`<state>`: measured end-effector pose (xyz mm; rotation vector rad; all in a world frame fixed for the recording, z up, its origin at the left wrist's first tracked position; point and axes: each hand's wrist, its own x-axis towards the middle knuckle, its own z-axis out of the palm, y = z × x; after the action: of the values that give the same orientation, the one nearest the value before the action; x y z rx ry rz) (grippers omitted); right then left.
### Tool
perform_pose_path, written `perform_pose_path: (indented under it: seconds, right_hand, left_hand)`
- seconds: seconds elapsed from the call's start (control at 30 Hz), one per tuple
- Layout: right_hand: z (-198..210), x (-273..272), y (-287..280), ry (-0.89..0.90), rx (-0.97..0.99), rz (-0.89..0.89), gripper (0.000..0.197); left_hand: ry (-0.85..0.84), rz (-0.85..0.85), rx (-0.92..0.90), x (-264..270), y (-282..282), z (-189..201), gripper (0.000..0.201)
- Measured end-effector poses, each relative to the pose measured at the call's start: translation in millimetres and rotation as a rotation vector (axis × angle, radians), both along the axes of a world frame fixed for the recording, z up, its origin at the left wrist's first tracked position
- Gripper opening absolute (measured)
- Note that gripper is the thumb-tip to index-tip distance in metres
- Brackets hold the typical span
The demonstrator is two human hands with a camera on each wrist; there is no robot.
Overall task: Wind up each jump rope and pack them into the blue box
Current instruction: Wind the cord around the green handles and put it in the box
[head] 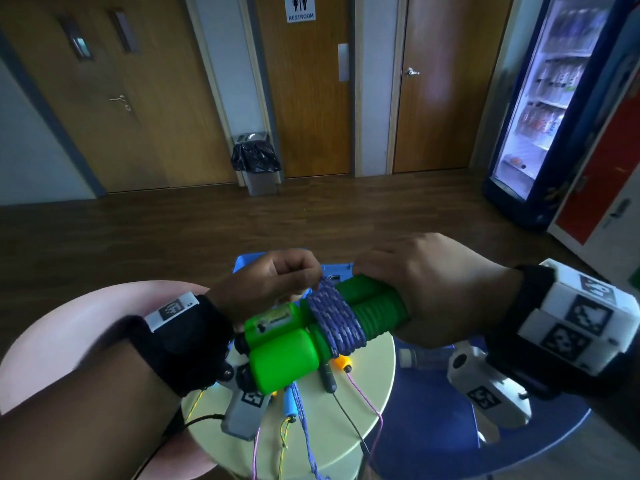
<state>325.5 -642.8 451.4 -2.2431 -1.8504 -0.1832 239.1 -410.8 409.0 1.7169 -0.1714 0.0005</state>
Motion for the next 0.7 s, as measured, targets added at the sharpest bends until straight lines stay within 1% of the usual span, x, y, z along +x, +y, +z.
perform_pose_path:
  seconds: [0.07,0.1,0.17,0.2,0.23,0.27,0.3,0.33,0.4,0.43,0.47,0.5,0.53,0.57,0.6,0.63,0.67,0.7]
  right_hand:
    - [0,-1,0,0.019,0.028,-0.022,0.039]
    - [1,-1,1,0.016,0.049,-0.032,0.037]
    - [0,-4,3,0.003,0.105,-0.070,0.035]
    - [-1,-6,4,-0.001,0.144,-0.094,0.037]
    - [-3,-8,6,-0.002,0.188,-0.117,0.039]
    - [-6,-11,8,0.006,0.227,-0.144,0.040]
    - [-9,-14,11,0.018,0.262,-0.173,0.039]
    - [-12,-16,14,0.033,0.291,-0.207,0.038]
    - [-18,-19,21,0.064,0.327,-0.277,0.041]
    - [-20,-20,25,0.077,0.331,-0.307,0.043]
    - [-22,-22,28,0.090,0.336,-0.332,0.043]
    - [-23,-23,31,0.107,0.347,-0.351,0.041]
    - [-23,-24,33,0.127,0.360,-0.369,0.038]
    - [-24,-25,35,0.151,0.367,-0.385,0.038]
    - [-24,-26,37,0.172,0.362,-0.401,0.040]
    - [-24,-27,40,0.184,0.353,-0.416,0.044]
    - [-24,-27,42,0.189,0.346,-0.426,0.047]
    - [-23,-27,44,0.190,0.344,-0.432,0.049]
  left_hand:
    - [0.048,-0.016,-0.061,6,2,-5,0.017]
    - [0.059,-0.003,-0.100,9,7,-17,0.020]
    - [0.135,0.022,-0.278,10,11,-42,0.007]
    - [0.145,0.115,-0.409,10,10,-57,0.015]
    - [0.173,0.196,-0.535,9,5,-67,0.019]
    - [0.205,0.254,-0.653,6,-5,-69,0.023]
    - [0.199,0.282,-0.701,4,-19,-69,0.028]
    - [0.156,0.237,-0.733,1,-34,-63,0.028]
    - [0.029,0.179,-0.760,-4,-63,-46,0.018]
    - [-0.017,0.193,-0.809,-5,-66,-43,0.011]
    - [-0.036,0.222,-0.835,-6,-66,-41,0.013]
    - [-0.037,0.253,-0.845,-6,-65,-43,0.022]
    - [-0.064,0.309,-0.809,-5,-64,-46,0.023]
    - [-0.104,0.380,-0.743,-4,-65,-45,0.017]
    - [-0.154,0.429,-0.662,-5,-66,-42,0.014]
    - [-0.182,0.494,-0.552,-5,-68,-39,0.020]
    - [-0.196,0.568,-0.439,-4,-67,-40,0.029]
    - [-0.179,0.615,-0.355,-6,-63,-40,0.036]
